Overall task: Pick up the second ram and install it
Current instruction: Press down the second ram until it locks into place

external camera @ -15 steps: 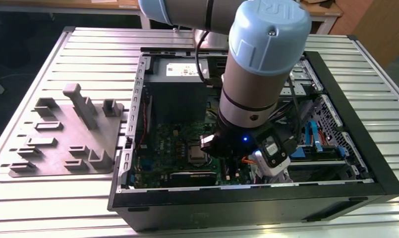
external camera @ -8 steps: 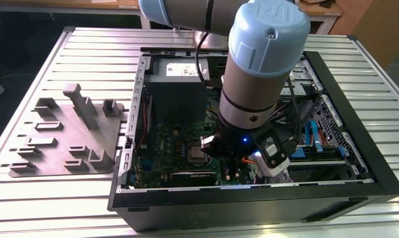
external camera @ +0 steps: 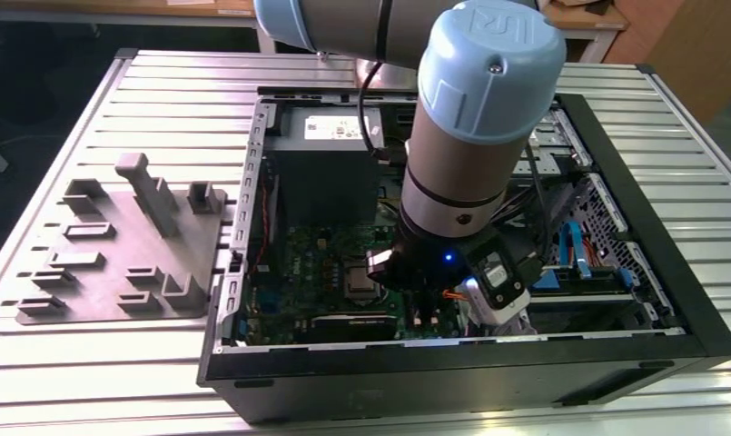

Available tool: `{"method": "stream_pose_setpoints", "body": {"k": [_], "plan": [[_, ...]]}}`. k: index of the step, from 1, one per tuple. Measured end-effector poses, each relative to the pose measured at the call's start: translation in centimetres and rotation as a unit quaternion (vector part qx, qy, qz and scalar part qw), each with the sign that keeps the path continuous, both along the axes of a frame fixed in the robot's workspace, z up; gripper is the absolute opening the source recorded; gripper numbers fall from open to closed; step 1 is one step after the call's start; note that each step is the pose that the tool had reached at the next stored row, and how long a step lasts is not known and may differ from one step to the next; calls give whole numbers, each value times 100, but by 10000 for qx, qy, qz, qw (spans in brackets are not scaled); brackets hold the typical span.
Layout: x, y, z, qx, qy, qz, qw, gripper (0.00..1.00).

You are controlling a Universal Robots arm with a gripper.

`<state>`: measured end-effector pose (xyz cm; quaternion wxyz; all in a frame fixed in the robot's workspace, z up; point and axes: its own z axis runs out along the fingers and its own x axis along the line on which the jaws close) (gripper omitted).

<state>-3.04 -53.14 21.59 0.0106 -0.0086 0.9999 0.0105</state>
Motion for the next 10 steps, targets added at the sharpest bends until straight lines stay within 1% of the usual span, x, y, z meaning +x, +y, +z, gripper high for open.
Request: {"method": "stream_pose_setpoints", "body": {"k": [6, 8, 10], "plan": [[0, 0, 0, 2, 0, 0, 10000, 10], [1, 6, 38, 23, -6, 0, 10000, 10], [0, 0, 127, 0, 0, 0, 10000, 10]]}}
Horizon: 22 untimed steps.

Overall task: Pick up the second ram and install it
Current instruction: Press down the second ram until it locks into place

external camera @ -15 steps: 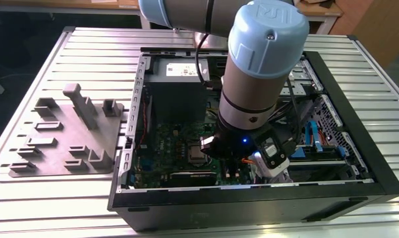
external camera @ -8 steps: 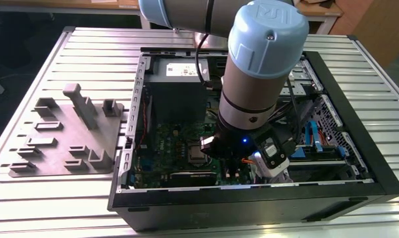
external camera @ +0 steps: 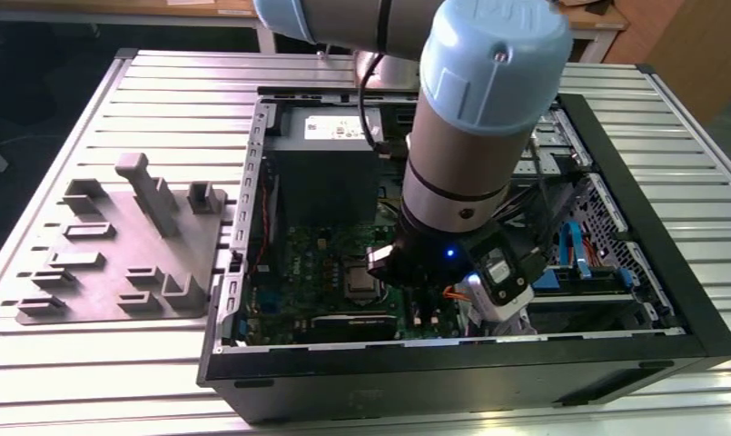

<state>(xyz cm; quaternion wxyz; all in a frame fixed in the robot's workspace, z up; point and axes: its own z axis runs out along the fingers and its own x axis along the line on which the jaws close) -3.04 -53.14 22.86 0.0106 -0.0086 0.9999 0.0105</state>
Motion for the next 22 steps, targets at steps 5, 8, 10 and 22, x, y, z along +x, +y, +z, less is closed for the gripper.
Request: {"method": "stream_pose_setpoints", "body": {"k": [5, 8, 10, 22], "plan": [[1, 2, 162, -8, 0, 0, 10000, 10], [0, 3, 164, -12, 0, 0, 10000, 10], [0, 3, 165, -2, 0, 0, 10000, 10], [0, 322, 135, 88, -1, 0, 10000, 10]]}}
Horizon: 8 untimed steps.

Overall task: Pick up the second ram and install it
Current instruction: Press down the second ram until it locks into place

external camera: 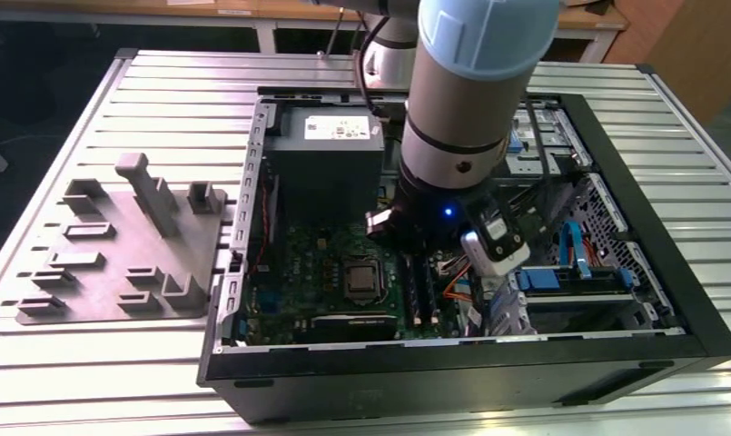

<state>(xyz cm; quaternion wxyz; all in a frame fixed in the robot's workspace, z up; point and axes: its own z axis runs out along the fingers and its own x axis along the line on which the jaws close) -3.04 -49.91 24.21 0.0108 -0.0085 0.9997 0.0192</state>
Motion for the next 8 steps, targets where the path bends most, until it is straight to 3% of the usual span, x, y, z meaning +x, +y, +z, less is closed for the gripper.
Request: {"method": "stream_pose_setpoints", "body": {"k": [4, 8], "plan": [[0, 104, -6, 12, 0, 0, 10000, 10], [1, 124, 9, 11, 1, 1, 10000, 10]]}}
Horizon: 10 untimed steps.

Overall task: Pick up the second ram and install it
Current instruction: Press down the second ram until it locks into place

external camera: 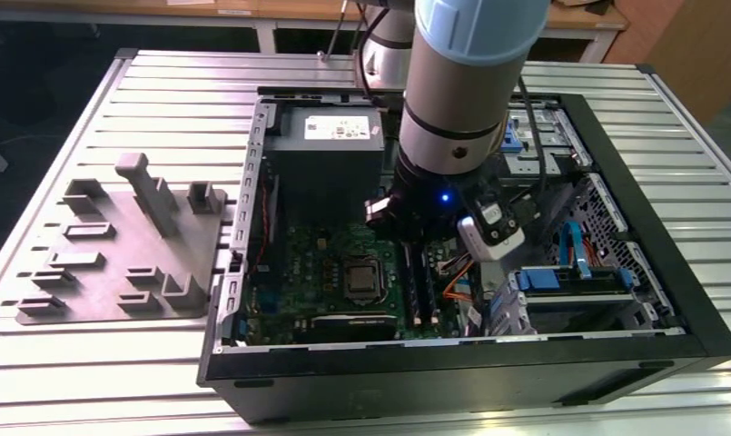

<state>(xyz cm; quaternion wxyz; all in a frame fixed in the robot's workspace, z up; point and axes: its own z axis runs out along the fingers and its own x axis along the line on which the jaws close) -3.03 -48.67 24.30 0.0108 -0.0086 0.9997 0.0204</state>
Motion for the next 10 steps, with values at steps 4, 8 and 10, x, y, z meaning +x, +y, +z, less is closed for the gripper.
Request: {"method": "stream_pose_setpoints", "body": {"k": [4, 8, 10], "plan": [[-1, 1, 60, 3, -1, -1, 10000, 10], [0, 1, 65, 3, -1, -1, 10000, 10], [-1, 1, 66, 3, -1, -1, 10000, 10]]}}
